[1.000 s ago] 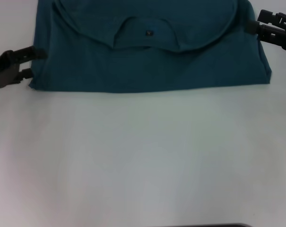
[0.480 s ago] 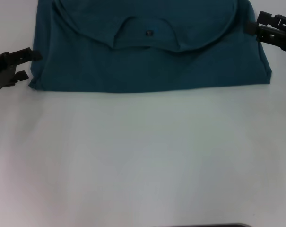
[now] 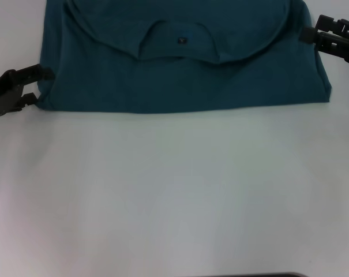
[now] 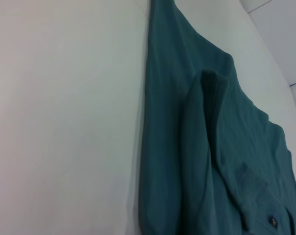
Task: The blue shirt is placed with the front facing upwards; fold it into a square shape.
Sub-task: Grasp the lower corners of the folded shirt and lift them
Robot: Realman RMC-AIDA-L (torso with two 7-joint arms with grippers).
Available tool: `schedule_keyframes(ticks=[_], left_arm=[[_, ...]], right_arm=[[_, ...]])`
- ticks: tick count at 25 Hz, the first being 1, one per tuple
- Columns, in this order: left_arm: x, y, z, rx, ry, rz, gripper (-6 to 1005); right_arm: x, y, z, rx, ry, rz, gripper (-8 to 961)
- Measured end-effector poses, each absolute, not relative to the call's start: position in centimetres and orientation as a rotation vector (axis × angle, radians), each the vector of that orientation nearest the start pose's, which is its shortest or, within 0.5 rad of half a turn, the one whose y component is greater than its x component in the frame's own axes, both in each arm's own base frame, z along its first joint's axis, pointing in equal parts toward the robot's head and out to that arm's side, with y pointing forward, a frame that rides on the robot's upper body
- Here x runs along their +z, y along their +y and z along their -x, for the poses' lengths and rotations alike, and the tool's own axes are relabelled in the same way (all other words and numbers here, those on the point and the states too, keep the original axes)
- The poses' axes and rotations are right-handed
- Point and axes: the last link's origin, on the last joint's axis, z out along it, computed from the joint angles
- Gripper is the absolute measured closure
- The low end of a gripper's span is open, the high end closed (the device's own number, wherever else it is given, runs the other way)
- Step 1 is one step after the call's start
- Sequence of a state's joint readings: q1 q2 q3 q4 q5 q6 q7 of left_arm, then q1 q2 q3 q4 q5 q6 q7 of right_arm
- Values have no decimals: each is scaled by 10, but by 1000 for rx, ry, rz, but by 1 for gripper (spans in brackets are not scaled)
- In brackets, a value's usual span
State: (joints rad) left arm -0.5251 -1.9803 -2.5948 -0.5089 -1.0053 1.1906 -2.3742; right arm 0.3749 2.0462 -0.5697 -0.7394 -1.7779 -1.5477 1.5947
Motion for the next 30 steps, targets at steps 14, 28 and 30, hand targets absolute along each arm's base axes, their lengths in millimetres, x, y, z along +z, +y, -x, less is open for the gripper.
schedule_keyframes(ticks=[14, 28, 30], left_arm=[[28, 353, 350, 890, 2597, -2255, 64], [34, 345, 356, 917, 2657, -2129, 64], [34, 344, 355, 925, 2663, -2094, 64]], right_arm=[[64, 316, -304, 959, 954, 2293, 53], [63, 316, -304, 964, 962, 2291, 53], [62, 316, -304, 967, 966, 2292, 53]])
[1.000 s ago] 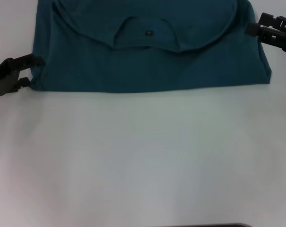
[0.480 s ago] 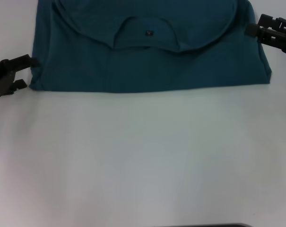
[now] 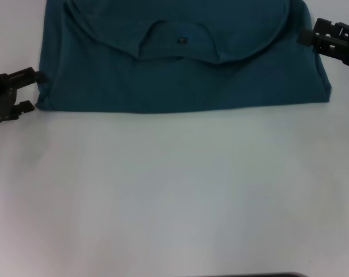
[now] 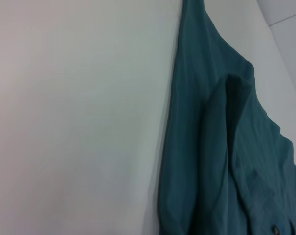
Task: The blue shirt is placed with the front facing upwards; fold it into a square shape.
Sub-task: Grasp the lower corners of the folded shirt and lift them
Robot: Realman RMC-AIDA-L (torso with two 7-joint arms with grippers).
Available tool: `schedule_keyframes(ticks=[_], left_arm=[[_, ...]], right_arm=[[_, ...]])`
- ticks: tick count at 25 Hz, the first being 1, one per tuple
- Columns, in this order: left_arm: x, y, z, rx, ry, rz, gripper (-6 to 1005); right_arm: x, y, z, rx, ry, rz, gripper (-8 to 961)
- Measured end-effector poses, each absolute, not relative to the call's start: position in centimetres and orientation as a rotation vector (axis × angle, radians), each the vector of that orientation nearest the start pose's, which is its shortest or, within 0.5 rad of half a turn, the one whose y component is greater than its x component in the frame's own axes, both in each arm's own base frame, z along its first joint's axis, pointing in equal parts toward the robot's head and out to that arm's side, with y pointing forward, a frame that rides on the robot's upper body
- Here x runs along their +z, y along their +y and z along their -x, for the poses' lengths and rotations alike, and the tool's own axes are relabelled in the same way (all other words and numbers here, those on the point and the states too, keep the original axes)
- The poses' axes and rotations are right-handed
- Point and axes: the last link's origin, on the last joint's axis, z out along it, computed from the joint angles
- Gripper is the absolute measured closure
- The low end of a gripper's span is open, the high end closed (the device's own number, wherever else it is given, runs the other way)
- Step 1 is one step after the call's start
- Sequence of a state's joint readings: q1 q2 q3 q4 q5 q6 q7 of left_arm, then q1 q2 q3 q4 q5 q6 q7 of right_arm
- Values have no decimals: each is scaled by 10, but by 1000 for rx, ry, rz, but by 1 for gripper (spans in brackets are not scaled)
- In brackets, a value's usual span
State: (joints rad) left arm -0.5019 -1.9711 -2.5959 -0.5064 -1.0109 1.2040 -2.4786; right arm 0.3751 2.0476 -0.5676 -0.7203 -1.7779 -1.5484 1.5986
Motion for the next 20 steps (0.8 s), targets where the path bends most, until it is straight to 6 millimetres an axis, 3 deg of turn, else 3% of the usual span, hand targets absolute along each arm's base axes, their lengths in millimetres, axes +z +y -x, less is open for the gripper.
schedule_keyframes(ticks=[20], left_arm=[[33, 346, 358, 925, 2740, -1993, 65]], right_arm=[[62, 317, -302, 979, 970, 2297, 54]])
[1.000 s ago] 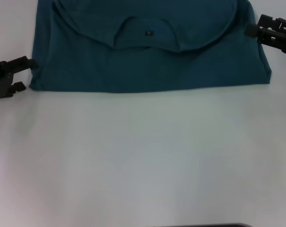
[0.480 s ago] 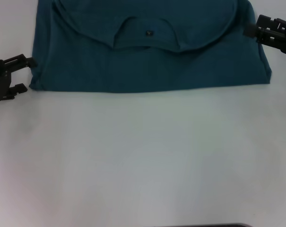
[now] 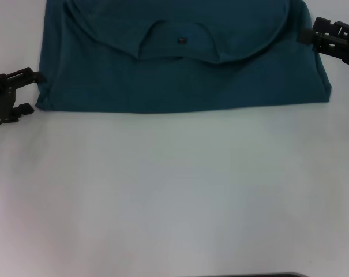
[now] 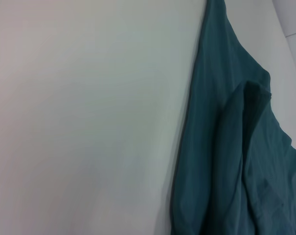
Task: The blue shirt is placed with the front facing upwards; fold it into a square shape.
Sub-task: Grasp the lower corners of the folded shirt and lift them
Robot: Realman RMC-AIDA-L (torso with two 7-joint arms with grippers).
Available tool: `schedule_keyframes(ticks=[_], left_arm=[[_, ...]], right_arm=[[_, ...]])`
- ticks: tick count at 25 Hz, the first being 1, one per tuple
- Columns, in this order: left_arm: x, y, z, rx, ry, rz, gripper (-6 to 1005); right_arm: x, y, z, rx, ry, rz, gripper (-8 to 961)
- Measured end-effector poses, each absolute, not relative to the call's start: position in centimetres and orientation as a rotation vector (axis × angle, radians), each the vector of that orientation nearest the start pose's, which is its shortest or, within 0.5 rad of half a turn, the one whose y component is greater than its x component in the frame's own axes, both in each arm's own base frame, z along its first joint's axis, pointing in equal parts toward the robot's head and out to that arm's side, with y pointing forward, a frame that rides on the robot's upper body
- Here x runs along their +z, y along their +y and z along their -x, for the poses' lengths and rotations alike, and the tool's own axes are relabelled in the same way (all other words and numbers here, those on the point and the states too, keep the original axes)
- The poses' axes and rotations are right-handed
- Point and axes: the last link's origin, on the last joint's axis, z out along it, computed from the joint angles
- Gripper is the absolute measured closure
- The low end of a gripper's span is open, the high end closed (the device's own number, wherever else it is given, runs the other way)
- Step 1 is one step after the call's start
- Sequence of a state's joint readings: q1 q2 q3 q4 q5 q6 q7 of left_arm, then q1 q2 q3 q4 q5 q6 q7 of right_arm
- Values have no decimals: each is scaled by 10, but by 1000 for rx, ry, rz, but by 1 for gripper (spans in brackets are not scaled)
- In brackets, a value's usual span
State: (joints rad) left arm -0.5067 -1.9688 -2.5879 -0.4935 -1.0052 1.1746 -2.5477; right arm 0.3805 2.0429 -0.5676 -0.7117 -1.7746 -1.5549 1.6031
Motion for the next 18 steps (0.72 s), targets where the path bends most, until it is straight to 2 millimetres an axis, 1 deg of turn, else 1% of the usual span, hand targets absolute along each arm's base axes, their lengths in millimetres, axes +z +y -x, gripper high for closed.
schedule_keyframes(ticks=[5, 11, 18], left_arm=[[31, 346, 357, 922, 2743, -1987, 66], [28, 351, 354, 924, 2742, -1992, 67], [19, 359, 346, 895, 2723, -2025, 66]], right_arm=[[62, 317, -303, 976, 973, 2293, 54], [62, 317, -303, 975, 974, 2293, 54], [62, 316, -304, 973, 981, 2290, 54]])
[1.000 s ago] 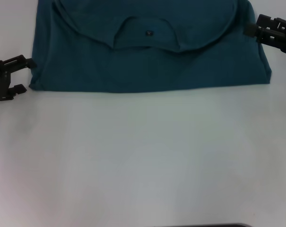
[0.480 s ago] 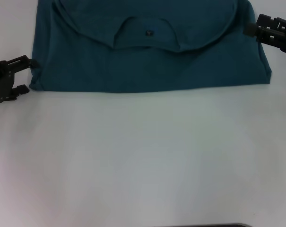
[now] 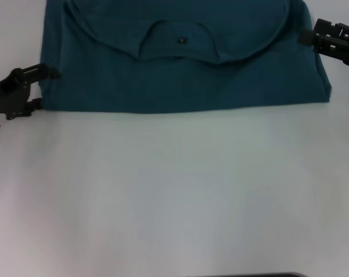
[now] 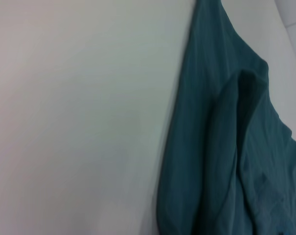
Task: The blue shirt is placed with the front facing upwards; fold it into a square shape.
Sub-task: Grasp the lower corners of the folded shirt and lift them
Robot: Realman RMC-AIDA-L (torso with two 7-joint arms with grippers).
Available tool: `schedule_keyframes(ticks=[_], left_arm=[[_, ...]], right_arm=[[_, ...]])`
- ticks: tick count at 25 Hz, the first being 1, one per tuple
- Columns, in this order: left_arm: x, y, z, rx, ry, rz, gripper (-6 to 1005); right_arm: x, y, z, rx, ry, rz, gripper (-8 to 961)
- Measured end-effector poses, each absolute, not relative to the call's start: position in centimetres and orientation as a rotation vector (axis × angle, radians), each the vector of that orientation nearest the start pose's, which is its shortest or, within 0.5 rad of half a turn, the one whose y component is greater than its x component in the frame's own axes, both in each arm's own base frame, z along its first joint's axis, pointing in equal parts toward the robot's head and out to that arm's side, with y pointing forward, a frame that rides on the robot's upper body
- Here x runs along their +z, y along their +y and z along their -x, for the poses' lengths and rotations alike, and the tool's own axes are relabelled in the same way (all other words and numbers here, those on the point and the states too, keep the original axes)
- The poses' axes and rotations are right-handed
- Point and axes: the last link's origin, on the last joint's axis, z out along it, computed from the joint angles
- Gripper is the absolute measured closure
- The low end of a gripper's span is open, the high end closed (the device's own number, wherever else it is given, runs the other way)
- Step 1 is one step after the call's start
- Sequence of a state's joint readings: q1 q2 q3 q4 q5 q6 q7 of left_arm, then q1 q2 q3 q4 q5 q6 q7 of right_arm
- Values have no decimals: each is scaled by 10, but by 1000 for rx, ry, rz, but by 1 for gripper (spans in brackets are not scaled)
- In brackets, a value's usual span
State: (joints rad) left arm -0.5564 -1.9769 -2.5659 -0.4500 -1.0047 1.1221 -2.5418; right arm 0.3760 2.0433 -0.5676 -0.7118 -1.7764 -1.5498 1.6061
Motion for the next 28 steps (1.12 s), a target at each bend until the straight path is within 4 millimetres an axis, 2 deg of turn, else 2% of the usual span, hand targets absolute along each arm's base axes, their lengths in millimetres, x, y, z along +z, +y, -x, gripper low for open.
schedule_keyframes(ticks=[15, 22, 28], left_arm=[[8, 367, 329, 853, 2650, -2088, 81], [12, 371, 312, 825, 2508, -2226, 102], [10, 370, 309, 808, 2489, -2247, 325]], right_arm=[[62, 315, -304, 978, 979, 2296, 54], [62, 316, -303, 978, 977, 2297, 54], [61, 315, -303, 982, 977, 2297, 54]])
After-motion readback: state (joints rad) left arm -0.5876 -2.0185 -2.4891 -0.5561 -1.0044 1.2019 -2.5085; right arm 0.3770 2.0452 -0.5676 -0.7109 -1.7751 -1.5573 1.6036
